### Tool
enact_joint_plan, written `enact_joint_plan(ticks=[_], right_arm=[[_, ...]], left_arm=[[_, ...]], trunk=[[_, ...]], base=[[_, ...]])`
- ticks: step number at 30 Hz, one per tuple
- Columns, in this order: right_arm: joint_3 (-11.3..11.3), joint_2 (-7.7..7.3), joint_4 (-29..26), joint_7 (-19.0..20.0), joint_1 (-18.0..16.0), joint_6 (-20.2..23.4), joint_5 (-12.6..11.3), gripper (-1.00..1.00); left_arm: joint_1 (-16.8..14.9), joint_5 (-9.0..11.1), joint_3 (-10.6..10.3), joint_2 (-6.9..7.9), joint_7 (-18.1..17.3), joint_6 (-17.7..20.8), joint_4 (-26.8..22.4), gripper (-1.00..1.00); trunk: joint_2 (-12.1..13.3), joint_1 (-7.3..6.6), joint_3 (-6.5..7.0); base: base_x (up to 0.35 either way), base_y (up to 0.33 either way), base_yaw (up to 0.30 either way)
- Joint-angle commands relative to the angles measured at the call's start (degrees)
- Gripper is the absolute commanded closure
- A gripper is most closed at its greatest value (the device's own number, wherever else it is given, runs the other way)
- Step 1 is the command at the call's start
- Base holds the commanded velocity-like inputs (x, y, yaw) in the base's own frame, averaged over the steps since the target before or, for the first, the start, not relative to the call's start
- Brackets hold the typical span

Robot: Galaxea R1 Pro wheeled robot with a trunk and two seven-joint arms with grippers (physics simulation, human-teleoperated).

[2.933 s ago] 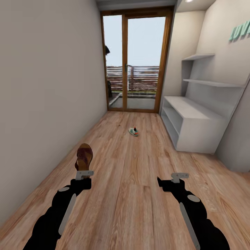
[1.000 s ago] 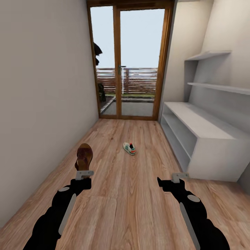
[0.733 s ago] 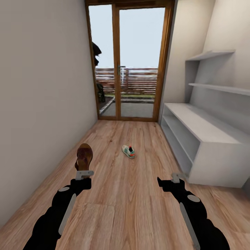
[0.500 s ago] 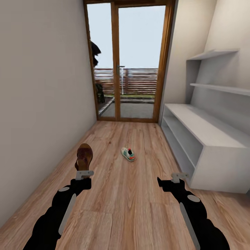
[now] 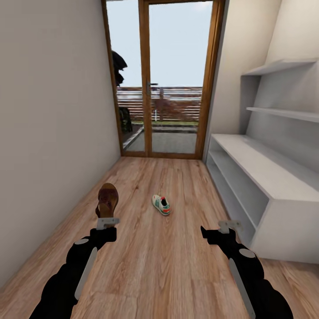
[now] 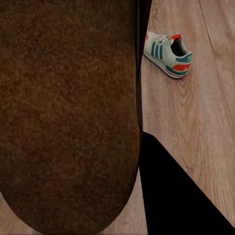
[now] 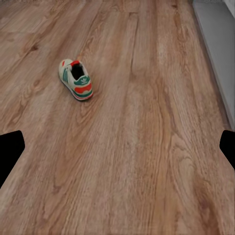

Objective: Pick up the two gym shoes and the two sandals from the corridor floor and place them onto the hallstand (shoe rack) in the corridor, making sure they are on the rack and not on the floor. Arrange them so the two gym shoes are next to each other and the two sandals are next to each other.

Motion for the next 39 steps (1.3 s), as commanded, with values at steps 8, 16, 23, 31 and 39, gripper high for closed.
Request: enact_joint_plan(ticks=[8,16,23,31,39], right_arm=[[-0.01,-0.01,-0.07,0.13,-0.03,0.3,-0.03,-1.0],[-0.01,-0.01,-0.07,0.13,-0.04,0.29,0.04,-1.0],[0.03,-0.01,-0.07,0.13,-0.02,0.29,0.05,-1.0],[0.03,-0.01,-0.12,0.13,-0.02,0.3,0.05,-1.0],[-0.01,-0.01,-0.13,0.13,-0.02,0.29,0.05,-1.0]], left_arm=[[-0.04,0.08,0.02,-0.01,-0.18,0.34,-0.08,1.0],[-0.01,0.07,0.04,-0.01,-0.18,0.34,-0.08,1.0],[-0.05,0.08,0.04,-0.01,-0.18,0.34,-0.08,1.0],[-0.02,0.06,0.04,-0.01,-0.18,0.33,-0.08,1.0],[-0.06,0.05,0.04,-0.01,-0.18,0.33,-0.08,1.0]], trunk=[[-0.02,0.02,-0.06],[-0.02,0.02,-0.06],[-0.02,0.02,-0.06],[-0.02,0.02,-0.06],[-0.02,0.02,-0.06]], base=[[0.346,-0.072,0.0],[0.346,-0.072,0.0],[0.346,-0.072,0.0],[0.346,-0.072,0.0],[0.346,-0.072,0.0]])
